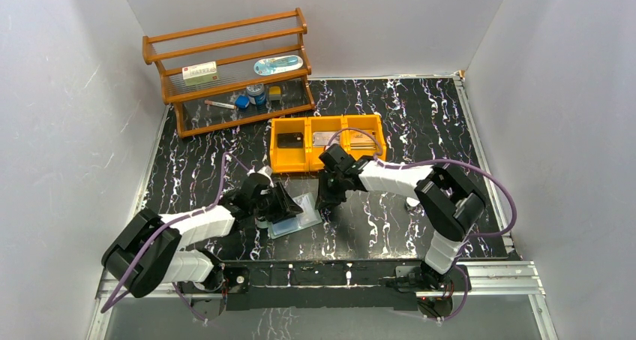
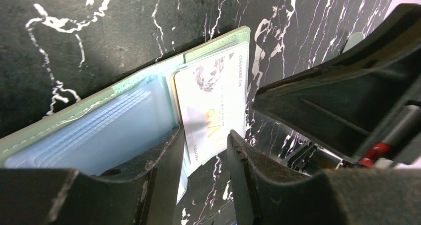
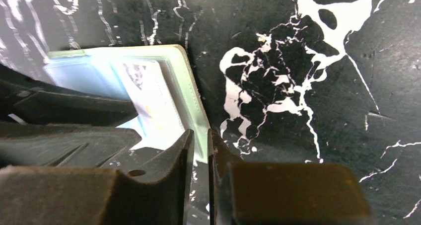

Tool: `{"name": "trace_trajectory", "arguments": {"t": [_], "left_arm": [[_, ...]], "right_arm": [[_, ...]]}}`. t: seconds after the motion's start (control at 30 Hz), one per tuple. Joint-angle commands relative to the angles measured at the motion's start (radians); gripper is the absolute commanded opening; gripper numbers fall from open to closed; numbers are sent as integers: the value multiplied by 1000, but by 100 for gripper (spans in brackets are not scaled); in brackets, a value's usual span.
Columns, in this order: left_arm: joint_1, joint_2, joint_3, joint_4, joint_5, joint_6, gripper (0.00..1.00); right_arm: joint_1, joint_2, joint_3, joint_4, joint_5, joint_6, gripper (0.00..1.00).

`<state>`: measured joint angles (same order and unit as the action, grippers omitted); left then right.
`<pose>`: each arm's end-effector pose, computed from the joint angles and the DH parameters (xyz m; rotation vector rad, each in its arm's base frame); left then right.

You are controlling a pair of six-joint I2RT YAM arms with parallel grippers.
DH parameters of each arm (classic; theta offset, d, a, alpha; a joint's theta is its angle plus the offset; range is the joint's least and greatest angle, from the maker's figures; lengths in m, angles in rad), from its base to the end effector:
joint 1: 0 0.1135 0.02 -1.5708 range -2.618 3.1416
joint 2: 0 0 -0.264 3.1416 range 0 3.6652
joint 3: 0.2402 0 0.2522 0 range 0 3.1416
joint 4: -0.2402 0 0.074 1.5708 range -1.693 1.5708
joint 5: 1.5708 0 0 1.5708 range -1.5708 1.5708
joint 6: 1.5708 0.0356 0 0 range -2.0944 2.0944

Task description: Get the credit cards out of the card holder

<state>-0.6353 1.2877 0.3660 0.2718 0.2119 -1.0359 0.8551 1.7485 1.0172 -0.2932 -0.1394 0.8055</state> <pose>0.1797 -0.1418 0.1423 -0.3617 2.4325 -1.0787 0.2232 0.2642 0.1611 -0.1236 2.7855 0.7078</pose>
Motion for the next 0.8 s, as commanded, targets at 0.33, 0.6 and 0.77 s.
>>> {"name": "trace_trajectory", "arguments": {"t": [0.33,0.6,0.77], "left_arm": [[0,-18,-37,-151,-82,52,38],[0,-31,-36,-161,-83,53,40],[0,-39,-40,-187,-99,51,45]], "right_arm": [[-16,-33,-9,123,-217,7,38],[-15,62,-37,69,-154,2,34],[-14,52,-87,89,-141,18,11]]}}
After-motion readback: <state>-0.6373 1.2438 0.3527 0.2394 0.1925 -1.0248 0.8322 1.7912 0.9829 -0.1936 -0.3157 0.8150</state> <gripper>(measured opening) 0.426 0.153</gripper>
